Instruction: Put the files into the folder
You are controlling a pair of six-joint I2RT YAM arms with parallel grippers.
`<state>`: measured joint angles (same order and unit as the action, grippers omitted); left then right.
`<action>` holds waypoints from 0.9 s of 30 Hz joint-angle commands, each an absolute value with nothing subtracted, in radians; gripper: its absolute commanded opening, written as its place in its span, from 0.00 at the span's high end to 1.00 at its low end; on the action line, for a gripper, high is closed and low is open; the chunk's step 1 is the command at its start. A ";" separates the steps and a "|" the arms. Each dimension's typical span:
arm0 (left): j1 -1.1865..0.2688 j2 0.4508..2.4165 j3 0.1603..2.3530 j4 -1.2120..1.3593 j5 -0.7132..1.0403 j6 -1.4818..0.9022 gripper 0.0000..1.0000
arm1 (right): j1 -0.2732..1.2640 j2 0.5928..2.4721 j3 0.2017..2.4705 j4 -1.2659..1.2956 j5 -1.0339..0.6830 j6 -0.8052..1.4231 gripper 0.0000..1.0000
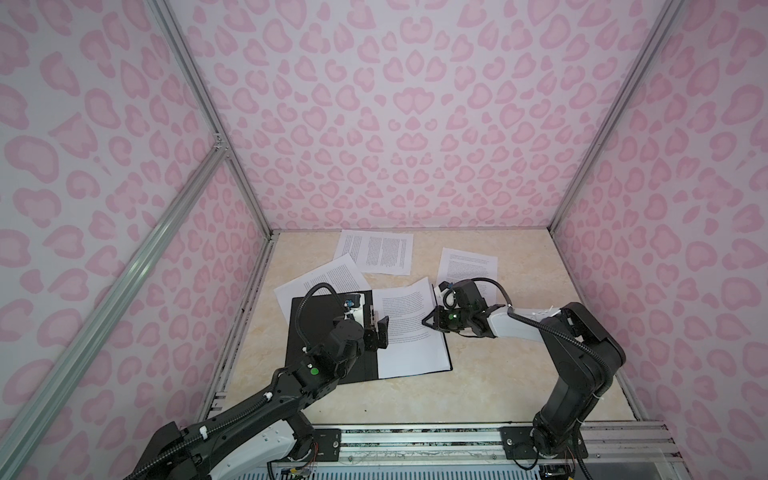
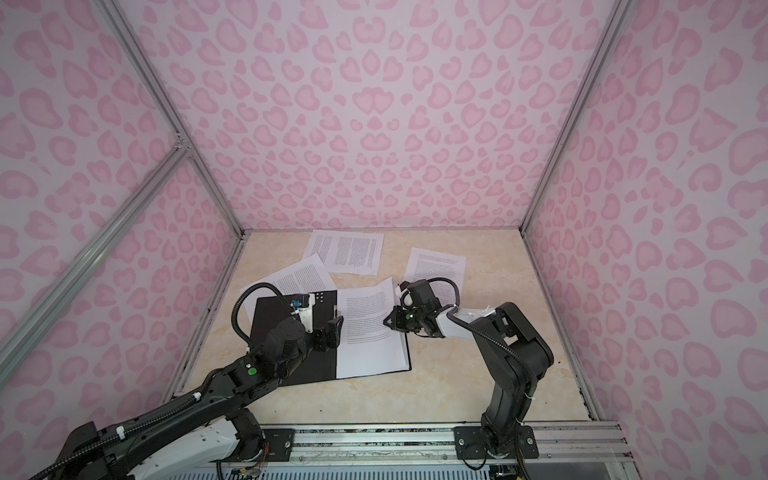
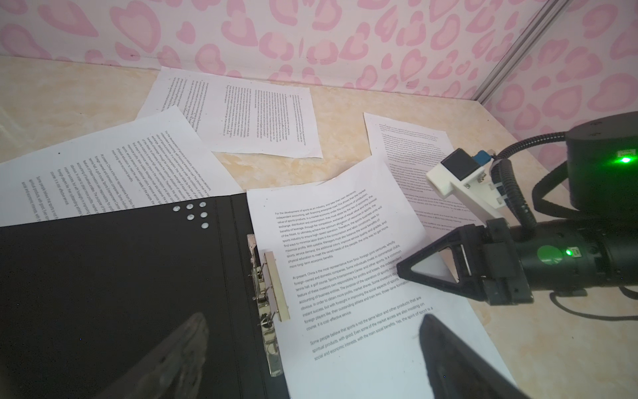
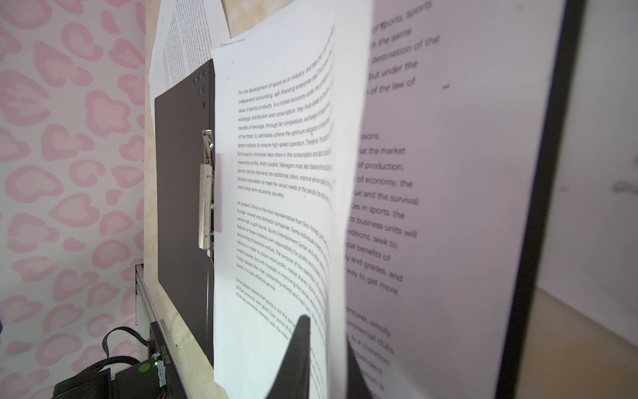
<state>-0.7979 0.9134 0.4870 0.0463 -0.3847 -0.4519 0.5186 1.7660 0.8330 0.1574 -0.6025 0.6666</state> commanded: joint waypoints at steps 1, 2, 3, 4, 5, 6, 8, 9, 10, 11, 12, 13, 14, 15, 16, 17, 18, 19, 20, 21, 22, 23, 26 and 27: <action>-0.797 0.917 0.502 0.053 -0.382 -0.454 0.03 | 0.521 1.760 0.823 0.160 -0.594 0.661 0.80; -0.797 0.917 0.501 0.054 -0.380 -0.454 0.03 | 0.520 1.757 0.824 0.157 -0.591 0.657 0.78; -0.797 0.916 0.501 0.053 -0.381 -0.454 0.03 | 0.521 1.754 0.823 0.154 -0.585 0.656 0.75; -0.797 0.917 0.501 0.054 -0.380 -0.454 0.03 | 0.520 1.750 0.824 0.147 -0.579 0.651 0.72; -0.797 0.917 0.501 0.054 -0.380 -0.454 0.03 | 0.520 1.747 0.823 0.139 -0.573 0.646 0.70; -0.797 0.917 0.502 0.054 -0.380 -0.454 0.03 | 0.522 1.743 0.823 0.128 -0.563 0.641 0.68; -0.797 0.916 0.501 0.053 -0.380 -0.454 0.03 | 0.520 1.737 0.824 0.109 -0.543 0.632 0.63; -0.797 0.914 0.502 0.053 -0.381 -0.454 0.03 | 0.519 1.732 0.824 0.098 -0.532 0.626 0.61; -0.797 0.915 0.502 0.054 -0.380 -0.454 0.03 | 0.518 1.728 0.826 0.085 -0.521 0.620 0.58; -0.798 0.914 0.501 0.054 -0.379 -0.454 0.03 | 0.518 1.722 0.828 0.070 -0.509 0.613 0.56; -0.797 0.913 0.501 0.053 -0.378 -0.454 0.03 | 0.515 1.716 0.829 0.055 -0.494 0.603 0.55; -0.797 0.913 0.502 0.053 -0.377 -0.454 0.03 | 0.511 1.708 0.828 0.042 -0.481 0.597 0.52; -0.798 0.912 0.501 0.054 -0.377 -0.454 0.03 | 0.503 1.700 0.826 0.031 -0.472 0.590 0.51; -0.797 0.910 0.501 0.052 -0.377 -0.454 0.03 | 0.493 1.692 0.824 0.023 -0.464 0.587 0.48; -0.797 0.909 0.500 0.052 -0.376 -0.454 0.03 | 0.482 1.681 0.819 0.017 -0.457 0.583 0.45; -0.796 0.907 0.500 0.052 -0.376 -0.454 0.03 | 0.474 1.674 0.816 0.008 -0.448 0.577 0.43; -0.796 0.905 0.500 0.052 -0.376 -0.454 0.03 | 0.462 1.662 0.812 -0.003 -0.434 0.569 0.41; -0.797 0.903 0.500 0.052 -0.374 -0.454 0.03 | 0.452 1.650 0.813 -0.019 -0.414 0.560 0.40; -0.797 0.901 0.500 0.052 -0.374 -0.454 0.03 | 0.446 1.639 0.812 -0.032 -0.396 0.552 0.39; -0.797 0.899 0.500 0.052 -0.374 -0.454 0.03 | 0.434 1.628 0.810 -0.042 -0.378 0.547 0.37; -0.796 0.898 0.499 0.049 -0.373 -0.454 0.03 | 0.422 1.617 0.807 -0.046 -0.365 0.545 0.34; -0.796 0.897 0.499 0.049 -0.373 -0.453 0.03 | 0.409 1.609 0.805 -0.050 -0.357 0.545 0.31; -0.797 0.890 0.497 0.051 -0.374 -0.451 0.03 | 0.364 1.608 0.810 -0.048 -0.330 0.564 0.26; -0.797 0.889 0.495 0.051 -0.374 -0.451 0.03 | 0.352 1.616 0.818 -0.044 -0.326 0.573 0.25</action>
<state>-0.7979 0.8955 0.4885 0.0463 -0.3740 -0.4519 0.3714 1.6062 0.8124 -0.0280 -0.3733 0.5648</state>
